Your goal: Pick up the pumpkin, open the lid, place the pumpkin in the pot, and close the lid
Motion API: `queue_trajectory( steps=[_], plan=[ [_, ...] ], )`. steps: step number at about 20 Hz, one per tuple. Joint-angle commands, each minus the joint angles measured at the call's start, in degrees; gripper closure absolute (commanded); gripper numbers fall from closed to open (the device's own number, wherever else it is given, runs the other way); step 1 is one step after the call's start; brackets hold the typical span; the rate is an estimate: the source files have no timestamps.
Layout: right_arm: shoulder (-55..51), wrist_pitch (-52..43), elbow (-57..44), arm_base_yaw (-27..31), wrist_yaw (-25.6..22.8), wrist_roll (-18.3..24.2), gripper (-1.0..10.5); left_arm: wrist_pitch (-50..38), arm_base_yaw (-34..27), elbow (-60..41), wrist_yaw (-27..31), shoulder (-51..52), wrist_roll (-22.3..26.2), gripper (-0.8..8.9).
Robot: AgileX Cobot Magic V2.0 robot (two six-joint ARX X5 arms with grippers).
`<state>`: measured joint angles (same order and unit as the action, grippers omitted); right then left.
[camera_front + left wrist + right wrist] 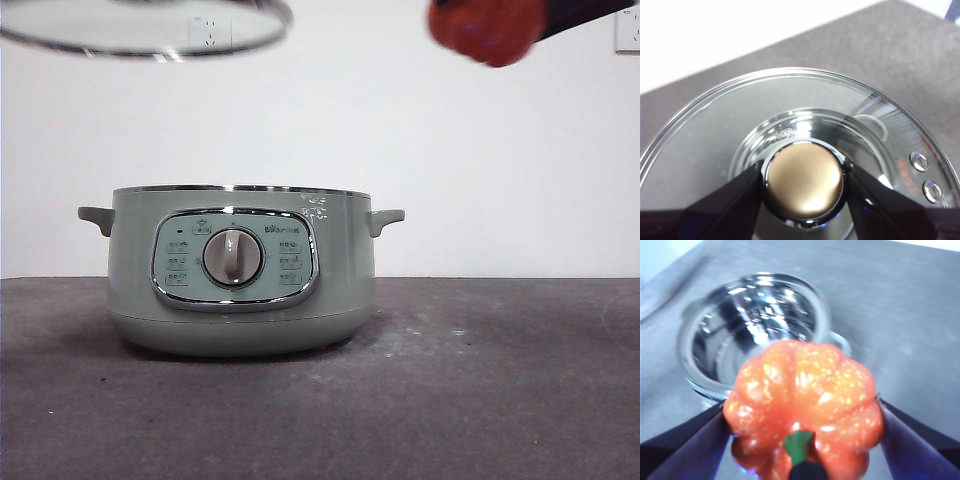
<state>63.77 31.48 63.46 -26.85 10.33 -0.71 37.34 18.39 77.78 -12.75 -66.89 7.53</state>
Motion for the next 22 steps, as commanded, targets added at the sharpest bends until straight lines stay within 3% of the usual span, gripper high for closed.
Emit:
queue_trajectory(
  steps=[1,13,22],
  plan=[
    [5.49,-2.08,2.89,-3.02,0.07,-0.72,9.6,1.36,-0.66,0.31,-0.15,5.86,0.26,8.22],
    [42.69,-4.07,33.22,-11.54,-2.32,5.49,9.6,15.45,-0.79,0.31,3.78,22.01,-0.26,8.22],
    [54.53,-6.08,35.23,-13.09,-5.25,9.77,9.6,16.83,-0.79,0.31,3.67,22.8,-0.28,8.22]
  ],
)
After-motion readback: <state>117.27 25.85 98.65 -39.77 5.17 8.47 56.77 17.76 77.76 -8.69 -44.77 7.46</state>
